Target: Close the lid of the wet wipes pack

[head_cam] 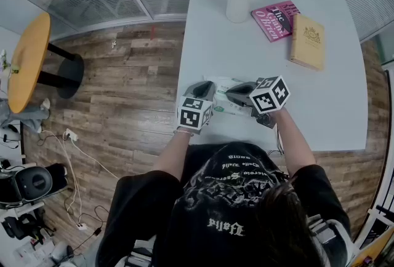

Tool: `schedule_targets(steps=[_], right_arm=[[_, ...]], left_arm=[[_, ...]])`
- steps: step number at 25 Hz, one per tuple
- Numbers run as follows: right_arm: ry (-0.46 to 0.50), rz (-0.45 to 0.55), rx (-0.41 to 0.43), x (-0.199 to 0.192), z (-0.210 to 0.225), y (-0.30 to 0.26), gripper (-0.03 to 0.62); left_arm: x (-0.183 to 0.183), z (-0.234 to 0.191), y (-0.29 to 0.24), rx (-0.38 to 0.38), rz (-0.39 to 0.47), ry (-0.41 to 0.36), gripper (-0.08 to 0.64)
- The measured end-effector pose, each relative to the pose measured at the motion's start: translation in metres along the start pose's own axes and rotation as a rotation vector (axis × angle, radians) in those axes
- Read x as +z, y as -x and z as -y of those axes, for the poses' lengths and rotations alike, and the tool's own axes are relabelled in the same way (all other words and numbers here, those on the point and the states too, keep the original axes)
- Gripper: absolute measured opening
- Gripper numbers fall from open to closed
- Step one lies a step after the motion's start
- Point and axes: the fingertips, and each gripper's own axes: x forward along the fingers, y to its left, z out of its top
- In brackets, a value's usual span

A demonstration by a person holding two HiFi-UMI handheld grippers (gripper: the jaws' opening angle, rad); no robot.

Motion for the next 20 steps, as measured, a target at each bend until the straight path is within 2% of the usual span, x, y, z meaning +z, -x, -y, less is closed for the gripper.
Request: schedule_targets(steps=[10, 20], right_arm=[[0.044, -0.1, -0.081, -0.017, 0.005, -0.014, 0.0], [-0.02, -0.128, -0.172, -0.022, 0.011, -0.023, -0.002]], left_arm=[[0.001, 0.0, 0.001, -0.008, 0.006, -0.005, 0.02], [0.001, -0.001, 0.002, 0.016, 0.006, -0.013, 0.02]])
